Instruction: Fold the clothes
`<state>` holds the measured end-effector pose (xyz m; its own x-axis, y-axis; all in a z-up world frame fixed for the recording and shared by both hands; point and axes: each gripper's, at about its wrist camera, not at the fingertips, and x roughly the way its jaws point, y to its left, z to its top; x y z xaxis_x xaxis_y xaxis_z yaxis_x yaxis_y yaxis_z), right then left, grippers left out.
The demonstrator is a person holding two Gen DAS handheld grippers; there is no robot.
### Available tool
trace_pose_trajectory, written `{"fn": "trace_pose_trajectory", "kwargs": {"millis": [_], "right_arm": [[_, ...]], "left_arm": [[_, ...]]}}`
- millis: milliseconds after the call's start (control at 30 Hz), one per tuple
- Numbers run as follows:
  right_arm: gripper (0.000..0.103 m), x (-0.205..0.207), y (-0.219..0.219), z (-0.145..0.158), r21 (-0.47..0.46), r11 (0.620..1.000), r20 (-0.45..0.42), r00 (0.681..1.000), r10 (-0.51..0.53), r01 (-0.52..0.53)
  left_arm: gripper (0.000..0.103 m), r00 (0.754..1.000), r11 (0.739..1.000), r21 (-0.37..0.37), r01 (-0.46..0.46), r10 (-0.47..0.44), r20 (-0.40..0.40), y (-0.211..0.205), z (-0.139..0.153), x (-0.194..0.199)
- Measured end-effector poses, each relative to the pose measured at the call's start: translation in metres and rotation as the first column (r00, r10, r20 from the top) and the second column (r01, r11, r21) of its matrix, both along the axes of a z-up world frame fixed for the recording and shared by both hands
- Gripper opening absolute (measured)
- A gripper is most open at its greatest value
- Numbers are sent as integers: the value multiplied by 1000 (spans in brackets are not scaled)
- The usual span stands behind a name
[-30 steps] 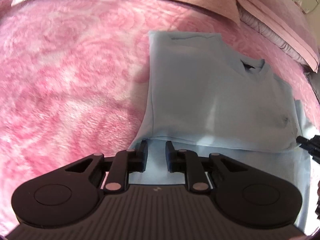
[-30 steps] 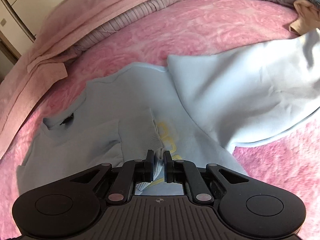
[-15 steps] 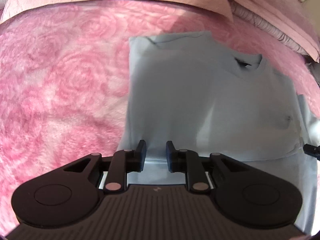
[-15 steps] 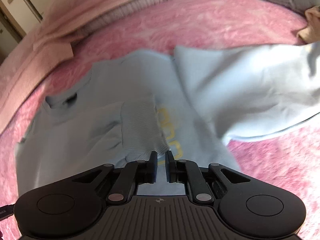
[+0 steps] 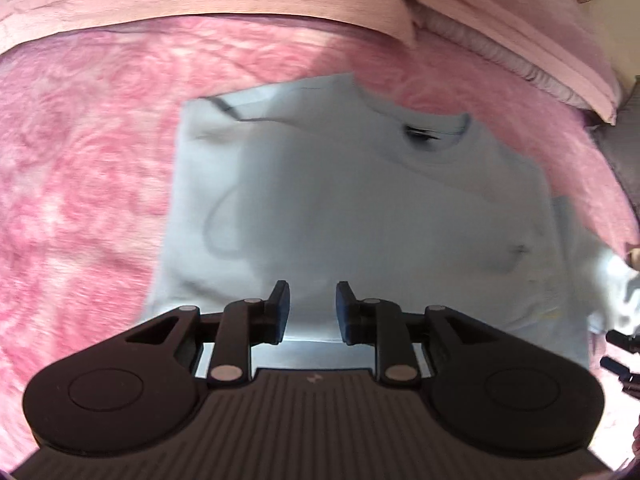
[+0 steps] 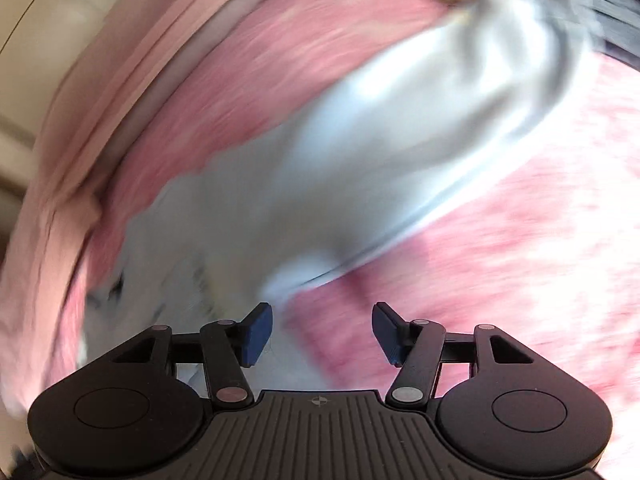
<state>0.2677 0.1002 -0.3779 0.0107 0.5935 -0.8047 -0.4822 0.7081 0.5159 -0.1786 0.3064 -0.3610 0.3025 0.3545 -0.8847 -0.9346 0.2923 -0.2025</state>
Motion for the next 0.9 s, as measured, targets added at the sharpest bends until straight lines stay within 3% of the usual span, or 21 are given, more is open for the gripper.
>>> {"fn": "trace_pose_trajectory", "kwargs": {"millis": [200, 433, 533, 567, 600, 633, 733, 800, 900], "right_arm": [[59, 83, -68, 8, 47, 963, 30, 963, -266, 265], [59, 150, -91, 0, 132, 899, 66, 901, -428, 418], [59, 159, -80, -8, 92, 922, 135, 912, -386, 377], [52, 160, -75, -12, 70, 929, 137, 919, -370, 363], [35, 158, -69, -12, 62, 939, 152, 927, -344, 338], [3, 156, -64, -13, 55, 948, 167, 933, -318, 313], [3, 137, -37, 5, -22, 970, 334, 917, -220, 241], [3, 110, -9, 30, -40, 987, 475, 872, -120, 157], [3, 55, 38, 69, -25, 999, 615, 787, 32, -22]], "left_arm": [[20, 1000, 1000, -18, 15, -15, 9, -7, 4, 19], [21, 1000, 1000, -21, 6, -6, 6, -4, 5, 29], [21, 1000, 1000, -22, -5, 5, 17, -4, 8, 26], [21, 1000, 1000, -22, -9, 9, 20, -5, 8, 25], [21, 1000, 1000, -21, -14, 14, 21, -5, 9, 23], [21, 1000, 1000, -20, -23, 23, 20, -5, 9, 20], [21, 998, 998, -30, -58, 59, 33, -6, 10, 6], [21, 995, 996, -37, -84, 86, 48, -7, 11, -7], [21, 990, 991, -46, -124, 126, 60, -11, 13, -27]]}}
